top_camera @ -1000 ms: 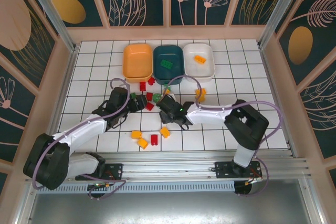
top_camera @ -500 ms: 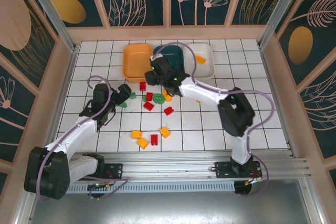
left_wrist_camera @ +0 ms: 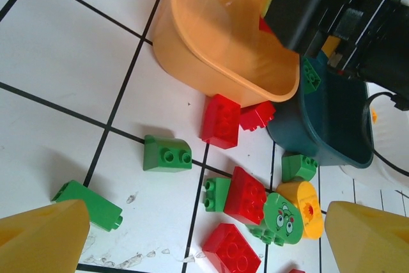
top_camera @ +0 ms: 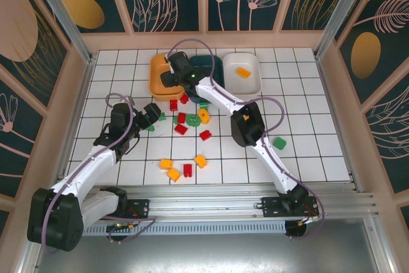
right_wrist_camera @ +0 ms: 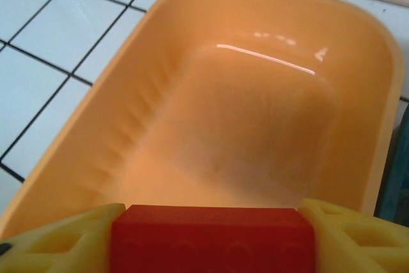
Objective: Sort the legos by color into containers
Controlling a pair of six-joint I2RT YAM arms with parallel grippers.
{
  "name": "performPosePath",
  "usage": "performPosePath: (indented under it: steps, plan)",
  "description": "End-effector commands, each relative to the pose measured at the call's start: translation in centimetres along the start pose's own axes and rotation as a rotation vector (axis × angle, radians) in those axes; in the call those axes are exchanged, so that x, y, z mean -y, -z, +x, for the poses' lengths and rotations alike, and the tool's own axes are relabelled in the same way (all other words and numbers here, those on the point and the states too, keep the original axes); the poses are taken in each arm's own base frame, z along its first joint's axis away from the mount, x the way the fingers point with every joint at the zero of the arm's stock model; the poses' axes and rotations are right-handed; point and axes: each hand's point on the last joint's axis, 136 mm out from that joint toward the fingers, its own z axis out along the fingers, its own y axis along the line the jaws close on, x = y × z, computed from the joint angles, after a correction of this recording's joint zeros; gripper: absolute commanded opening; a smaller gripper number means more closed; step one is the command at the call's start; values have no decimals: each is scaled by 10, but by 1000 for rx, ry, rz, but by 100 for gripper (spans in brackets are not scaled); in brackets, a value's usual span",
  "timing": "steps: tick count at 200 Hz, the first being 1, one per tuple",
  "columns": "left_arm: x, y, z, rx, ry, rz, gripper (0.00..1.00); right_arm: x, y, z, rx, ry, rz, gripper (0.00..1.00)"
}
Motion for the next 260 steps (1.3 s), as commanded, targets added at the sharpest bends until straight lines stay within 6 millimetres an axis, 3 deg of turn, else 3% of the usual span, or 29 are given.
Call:
performPosePath:
  steps: [1,30,55,78,87,111,129,130,131,132,150,169,186,208,235,260]
  plan:
    - [-2,0,4,-23,-15,0,95,-11,16,-22,37,32,-49,74]
    - [3,1,0,-14,-19,16,95,-12,39,-54,112,37,-45,80]
    - [9,4,-5,-8,-30,30,95,2,62,-74,146,26,19,81]
    - [23,8,-6,-9,-45,96,93,23,88,-72,143,-24,92,78]
    - [29,8,-5,-11,-47,131,93,33,108,-69,168,-37,126,78]
    - [51,4,9,-48,-69,252,89,72,159,-32,186,-117,221,78]
    - [86,2,32,-68,-191,300,89,114,190,20,146,-203,305,81]
    - [89,2,34,-69,-200,304,89,115,197,14,163,-211,305,81]
    - [92,2,36,-72,-208,308,89,118,193,25,141,-211,313,81]
    - [95,2,38,-72,-217,314,90,120,201,18,162,-221,314,81]
    - [133,-2,63,-126,-284,400,90,158,219,82,68,-287,383,85]
    - [148,-15,80,-178,-295,440,90,186,231,140,-22,-368,398,87]
    - [153,-26,89,-206,-286,455,90,194,237,176,-88,-410,386,87]
    - [151,-36,96,-235,-268,445,90,190,236,205,-160,-406,364,87]
    - [147,-41,98,-241,-268,420,91,187,227,224,-225,-390,351,85]
    - [143,-41,98,-246,-274,391,91,184,214,225,-245,-377,316,80]
